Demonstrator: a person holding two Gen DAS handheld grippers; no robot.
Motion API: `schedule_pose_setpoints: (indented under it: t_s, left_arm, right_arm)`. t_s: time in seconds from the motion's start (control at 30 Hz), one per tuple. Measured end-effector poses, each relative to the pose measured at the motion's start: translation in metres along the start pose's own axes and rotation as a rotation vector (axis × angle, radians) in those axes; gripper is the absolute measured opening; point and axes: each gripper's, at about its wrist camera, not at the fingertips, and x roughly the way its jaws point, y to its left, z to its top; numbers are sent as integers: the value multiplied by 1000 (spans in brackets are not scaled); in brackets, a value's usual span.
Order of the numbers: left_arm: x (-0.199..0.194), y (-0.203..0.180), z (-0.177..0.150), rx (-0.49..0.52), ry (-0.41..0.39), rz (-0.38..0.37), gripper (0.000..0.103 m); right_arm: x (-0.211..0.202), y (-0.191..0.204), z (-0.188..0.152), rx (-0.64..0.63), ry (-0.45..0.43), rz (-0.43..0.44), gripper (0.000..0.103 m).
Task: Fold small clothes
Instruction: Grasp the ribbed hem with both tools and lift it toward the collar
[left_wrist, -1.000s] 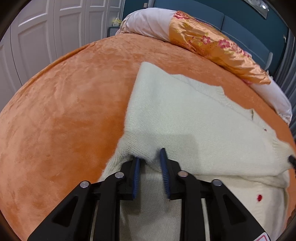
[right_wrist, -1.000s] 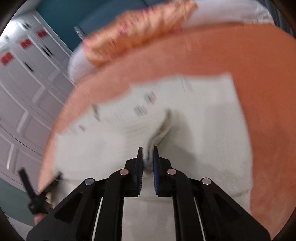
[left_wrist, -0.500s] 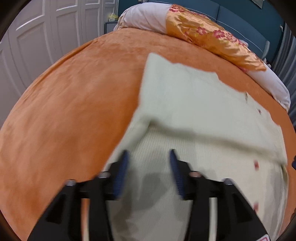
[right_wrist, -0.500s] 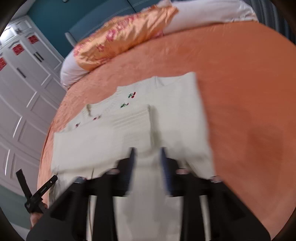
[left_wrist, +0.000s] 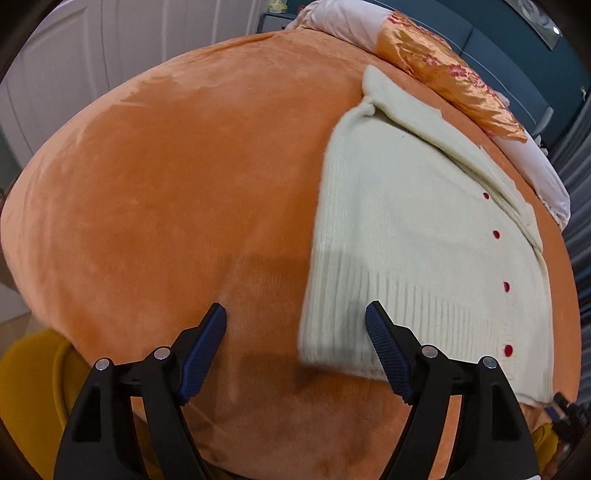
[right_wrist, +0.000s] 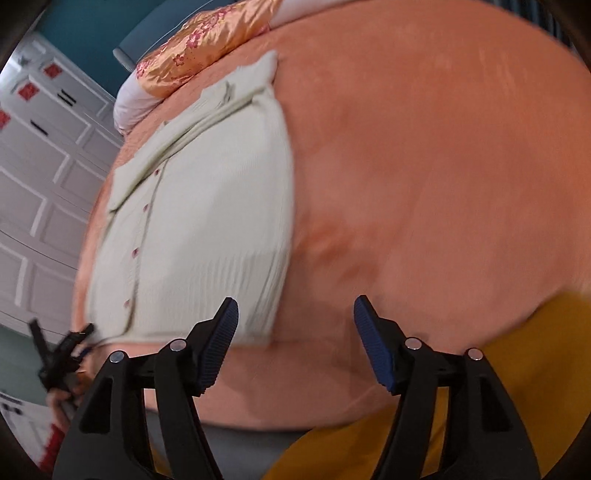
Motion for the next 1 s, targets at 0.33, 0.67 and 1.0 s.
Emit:
schedule_pose_setpoints:
  t_s: [0.33, 0.67, 1.0]
  left_arm:
    - [6, -5, 12, -57, 51, -58, 80]
    - [8, -17, 11, -47, 142, -182, 9]
    - [-39, -28, 3, 28, 71, -205, 4]
  right_arm:
    - [24, 24, -3, 74, 14, 123, 68]
    - [19, 31, 2, 40, -10, 108, 9]
    - [-16, 32, -5, -53, -75, 68, 5]
